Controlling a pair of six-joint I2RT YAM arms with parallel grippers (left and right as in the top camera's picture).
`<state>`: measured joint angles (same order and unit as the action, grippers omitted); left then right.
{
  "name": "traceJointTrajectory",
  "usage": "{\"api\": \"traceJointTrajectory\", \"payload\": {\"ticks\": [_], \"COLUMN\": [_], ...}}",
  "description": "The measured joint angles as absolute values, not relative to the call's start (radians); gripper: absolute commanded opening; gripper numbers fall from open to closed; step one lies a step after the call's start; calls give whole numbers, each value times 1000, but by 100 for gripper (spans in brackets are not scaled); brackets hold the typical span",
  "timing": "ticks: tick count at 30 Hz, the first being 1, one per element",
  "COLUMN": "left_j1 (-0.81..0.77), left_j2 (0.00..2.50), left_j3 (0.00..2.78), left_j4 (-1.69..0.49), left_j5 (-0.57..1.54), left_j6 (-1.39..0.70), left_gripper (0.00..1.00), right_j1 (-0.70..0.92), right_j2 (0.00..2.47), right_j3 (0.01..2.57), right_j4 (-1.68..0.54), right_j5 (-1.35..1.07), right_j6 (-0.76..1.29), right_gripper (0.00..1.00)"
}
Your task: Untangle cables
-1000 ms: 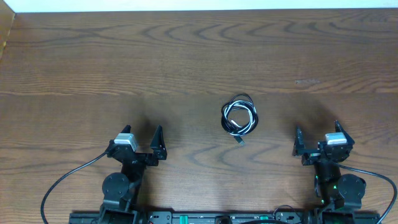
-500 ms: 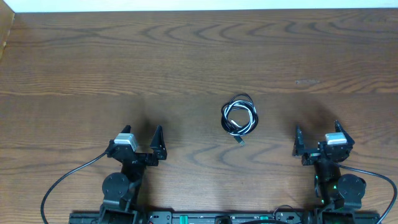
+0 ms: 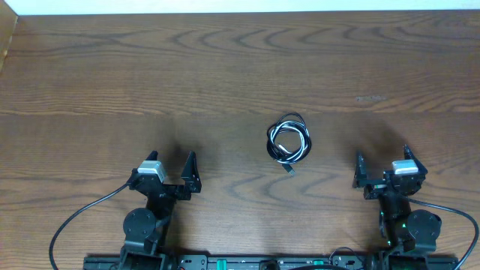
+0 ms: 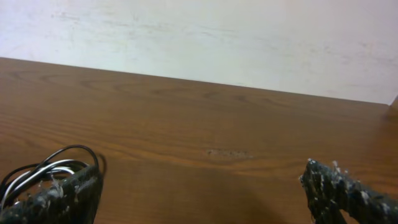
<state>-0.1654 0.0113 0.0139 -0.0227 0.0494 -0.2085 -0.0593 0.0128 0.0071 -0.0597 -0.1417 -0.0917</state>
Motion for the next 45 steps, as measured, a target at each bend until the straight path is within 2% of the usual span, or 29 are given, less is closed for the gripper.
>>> {"api": "traceJointTrajectory", "payload": {"ticks": [17, 26, 35, 45], "left_j1": [-165, -165, -165, -165], "left_j2": [11, 11, 11, 11], "left_j3": [14, 14, 14, 14], "left_j4": [-23, -23, -23, -22], "left_j5": [49, 49, 49, 49], "left_j6": [-208, -208, -209, -208], "left_gripper": [98, 98, 97, 98], "right_j1": [-59, -59, -59, -59], "right_j2": [13, 13, 13, 96], "right_j3": [7, 7, 16, 269], "right_j4": [-57, -40, -40, -144], "right_j5": [-172, -394, -559, -571], "right_j6": [-76, 203, 308, 349], "right_gripper": [99, 99, 99, 99]}}
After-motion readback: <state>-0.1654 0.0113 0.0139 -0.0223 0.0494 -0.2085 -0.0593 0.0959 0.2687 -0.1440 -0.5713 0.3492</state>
